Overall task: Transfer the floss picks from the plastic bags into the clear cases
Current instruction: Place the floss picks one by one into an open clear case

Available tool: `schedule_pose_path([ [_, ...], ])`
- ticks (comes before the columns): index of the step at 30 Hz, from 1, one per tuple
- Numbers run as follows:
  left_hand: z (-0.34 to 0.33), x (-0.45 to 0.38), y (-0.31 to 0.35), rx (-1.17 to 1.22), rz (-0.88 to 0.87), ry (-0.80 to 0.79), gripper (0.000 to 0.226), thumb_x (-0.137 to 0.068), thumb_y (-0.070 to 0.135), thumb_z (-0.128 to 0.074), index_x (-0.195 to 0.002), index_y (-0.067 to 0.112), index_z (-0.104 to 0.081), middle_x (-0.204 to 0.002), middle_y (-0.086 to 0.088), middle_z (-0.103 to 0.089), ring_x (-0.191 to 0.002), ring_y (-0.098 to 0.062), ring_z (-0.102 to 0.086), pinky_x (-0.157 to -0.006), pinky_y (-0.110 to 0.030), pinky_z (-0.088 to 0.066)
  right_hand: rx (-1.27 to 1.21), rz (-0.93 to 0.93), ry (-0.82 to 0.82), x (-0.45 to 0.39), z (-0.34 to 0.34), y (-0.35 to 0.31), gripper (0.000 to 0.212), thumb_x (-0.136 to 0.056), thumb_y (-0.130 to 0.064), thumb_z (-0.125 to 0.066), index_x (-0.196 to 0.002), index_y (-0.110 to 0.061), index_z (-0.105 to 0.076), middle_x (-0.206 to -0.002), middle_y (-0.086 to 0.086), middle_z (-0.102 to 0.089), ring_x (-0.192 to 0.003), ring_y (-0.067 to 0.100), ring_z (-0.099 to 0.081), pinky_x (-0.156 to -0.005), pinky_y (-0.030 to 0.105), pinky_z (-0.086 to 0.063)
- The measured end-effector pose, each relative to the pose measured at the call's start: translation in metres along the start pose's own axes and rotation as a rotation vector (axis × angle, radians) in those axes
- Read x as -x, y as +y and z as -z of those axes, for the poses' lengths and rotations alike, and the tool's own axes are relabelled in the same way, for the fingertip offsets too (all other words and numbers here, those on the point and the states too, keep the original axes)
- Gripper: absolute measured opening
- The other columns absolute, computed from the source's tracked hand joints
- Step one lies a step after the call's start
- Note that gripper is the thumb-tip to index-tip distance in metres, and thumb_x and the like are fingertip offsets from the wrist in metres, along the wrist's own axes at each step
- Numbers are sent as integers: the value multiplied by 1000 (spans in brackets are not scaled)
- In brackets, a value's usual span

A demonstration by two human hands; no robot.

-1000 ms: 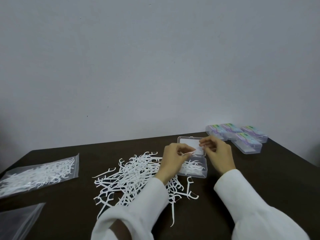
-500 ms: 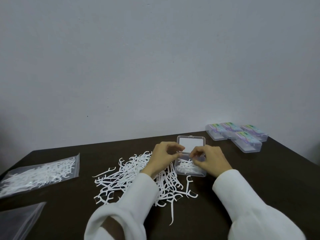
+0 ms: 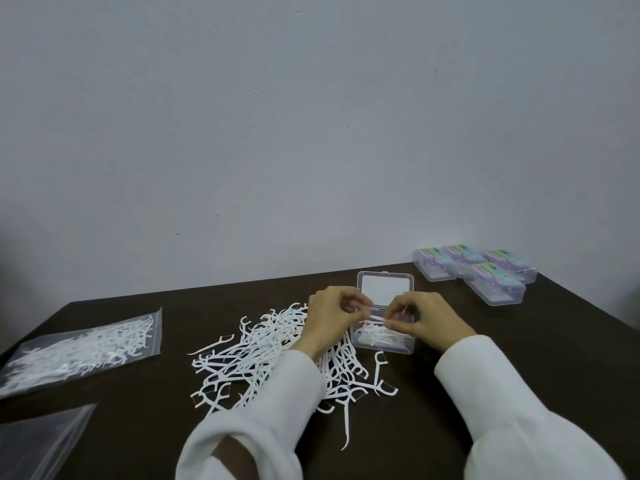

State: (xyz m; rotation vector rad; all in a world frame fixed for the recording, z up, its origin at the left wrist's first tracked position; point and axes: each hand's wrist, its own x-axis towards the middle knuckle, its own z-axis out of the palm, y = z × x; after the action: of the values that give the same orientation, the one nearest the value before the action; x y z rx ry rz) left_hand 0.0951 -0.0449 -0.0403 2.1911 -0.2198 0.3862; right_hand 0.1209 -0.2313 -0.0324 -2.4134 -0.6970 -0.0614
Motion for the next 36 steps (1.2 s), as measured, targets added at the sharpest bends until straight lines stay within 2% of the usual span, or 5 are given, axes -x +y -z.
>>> schedule_pose_path([
  [9, -5, 1, -3, 19, 56, -39, 13, -84, 27, -69, -96, 26, -74, -93, 12, -73, -91, 4, -65, -94, -24, -48, 89, -28, -95, 2, 2, -4, 9, -80, -30, -71, -81, -37, -64, -76, -16, -64, -76, 3, -62, -97, 38, -46],
  [14, 1, 1, -5, 136, 89, -81, 19, -92, 12, -57, -105, 17, -70, -97, 4, -73, -100, 0, -64, -96, -22, -45, 47, -17, -42, 1, 1, -6, 19, -79, -27, -72, -71, -41, -60, -79, -14, -68, -80, 5, -63, -98, 44, -42],
  [20, 6, 2, -4, 374, 156, -132, 25, -98, 3, -44, -112, 7, -63, -106, -10, -70, -101, -10, -66, -84, -23, -53, 53, 53, 35, 0, -7, -8, 9, -81, -24, -70, -82, -32, -65, -87, -10, -68, -86, 6, -62, -99, 40, -43],
  [28, 26, 8, 5, 321, 94, -88, 25, -95, 0, -46, -104, 13, -65, -95, -7, -72, -86, -10, -69, -82, -19, -50, 77, 214, 124, 3, -16, -29, 15, -84, -12, -61, -90, -22, -69, -93, -6, -66, -84, 7, -54, -82, 24, -44],
  [36, 75, 58, -8, 128, 92, -64, 21, -93, 9, -55, -104, 21, -68, -92, 5, -74, -89, -5, -67, -87, -23, -51, 315, 434, -118, 7, -45, -62, 42, -86, -9, -50, -120, -32, -57, -124, -14, -57, -116, 6, -46, -103, 26, -27],
])
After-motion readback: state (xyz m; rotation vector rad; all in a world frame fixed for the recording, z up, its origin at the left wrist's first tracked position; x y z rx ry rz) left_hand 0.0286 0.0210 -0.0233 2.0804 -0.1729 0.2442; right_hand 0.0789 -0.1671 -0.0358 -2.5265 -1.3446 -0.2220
